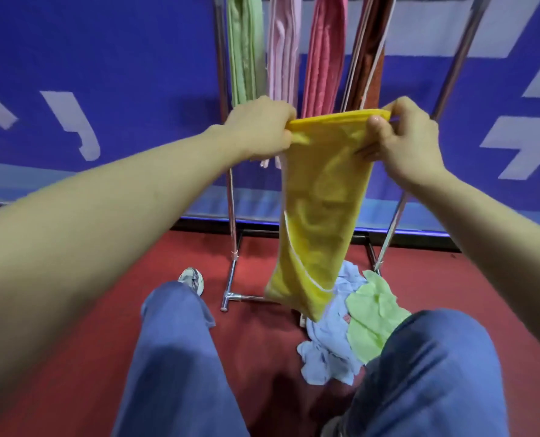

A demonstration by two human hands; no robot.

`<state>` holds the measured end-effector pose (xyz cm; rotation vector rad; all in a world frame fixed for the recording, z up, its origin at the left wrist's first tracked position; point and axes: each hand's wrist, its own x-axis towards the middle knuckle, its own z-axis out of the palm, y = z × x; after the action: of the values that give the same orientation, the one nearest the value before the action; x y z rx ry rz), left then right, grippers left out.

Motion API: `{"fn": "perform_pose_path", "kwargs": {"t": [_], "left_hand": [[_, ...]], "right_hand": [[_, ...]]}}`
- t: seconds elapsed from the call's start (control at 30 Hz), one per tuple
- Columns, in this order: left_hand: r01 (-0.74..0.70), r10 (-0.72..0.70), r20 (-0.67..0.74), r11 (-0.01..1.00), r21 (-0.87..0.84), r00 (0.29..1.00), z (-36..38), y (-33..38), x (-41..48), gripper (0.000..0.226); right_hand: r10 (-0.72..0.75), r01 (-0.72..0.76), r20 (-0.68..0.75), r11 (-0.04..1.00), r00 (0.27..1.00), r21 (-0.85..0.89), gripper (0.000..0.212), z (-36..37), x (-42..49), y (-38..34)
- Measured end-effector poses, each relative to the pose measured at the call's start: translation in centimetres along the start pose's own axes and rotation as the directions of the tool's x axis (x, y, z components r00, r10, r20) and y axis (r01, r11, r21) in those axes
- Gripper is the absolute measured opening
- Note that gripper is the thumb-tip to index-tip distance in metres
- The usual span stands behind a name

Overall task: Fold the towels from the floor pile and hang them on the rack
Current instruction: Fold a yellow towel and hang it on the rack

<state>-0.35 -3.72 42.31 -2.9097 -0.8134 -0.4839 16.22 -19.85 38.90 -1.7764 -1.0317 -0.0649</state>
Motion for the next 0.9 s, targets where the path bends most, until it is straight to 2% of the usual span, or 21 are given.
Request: {"fn": "perform_pose_path", "kwargs": {"t": [0.03,0.1,0.2,0.37,0.53,0.67,0.77,0.83,0.9], "left_hand": [[-0.017,0.016,0.015,0.999,0.035,1.0,-0.8,0.0,-0.3,0.01],[0.002,0.0,-0.04,0.998,0.058,0.999,-1.8,-0.3,-0.8,0.008],[0.033,-0.025,-0.119,0.998,0.061,0.993,-2.8,-0.5,-1.2,0.007],[0.036,-0.026,-0.116,0.995,0.089,0.993,-3.4,-0.7,-2.1,0.008],[0.043,-0.031,-0.151,0.996,0.08,0.988,-3.2,-0.9,-2.3,0.009],[0.054,-0.047,-0.066,0.994,0.1,0.997,-2.5,-1.1,-2.7,0.009],[0.012,-0.015,0.042,0.997,0.071,0.999,-1.7,-1.1,-3.3,0.006],[-0.034,0.041,0.187,0.999,-0.042,0.981,-0.8,-1.2,-3.9,0.013],[-0.05,0.104,0.275,0.98,-0.194,0.956,0.3,-1.4,-4.8,0.034]], "right_hand": [[-0.02,0.02,0.001,1.0,1.0,-0.024,0.02,-0.2,0.0,-0.4],[-0.054,0.055,0.014,0.995,0.998,-0.079,0.024,-0.5,-0.2,-1.0],[-0.093,0.095,0.027,0.991,0.995,-0.095,0.016,-0.5,-0.8,-1.5],[-0.147,0.151,0.043,0.98,0.988,-0.127,0.008,-0.1,-1.6,-2.2],[-0.206,0.213,0.055,0.961,0.977,-0.176,0.014,-0.3,-1.8,-2.4],[-0.196,0.225,0.146,0.951,0.97,-0.213,0.011,-0.3,-2.2,-2.1],[-0.159,0.189,0.145,0.956,0.977,-0.226,0.011,0.0,-2.3,-1.1],[-0.112,0.151,0.142,0.942,0.983,-0.299,0.013,0.1,-2.4,-0.4],[-0.069,0.127,0.161,0.914,0.985,-0.385,0.017,0.2,-2.8,0.4]]}}
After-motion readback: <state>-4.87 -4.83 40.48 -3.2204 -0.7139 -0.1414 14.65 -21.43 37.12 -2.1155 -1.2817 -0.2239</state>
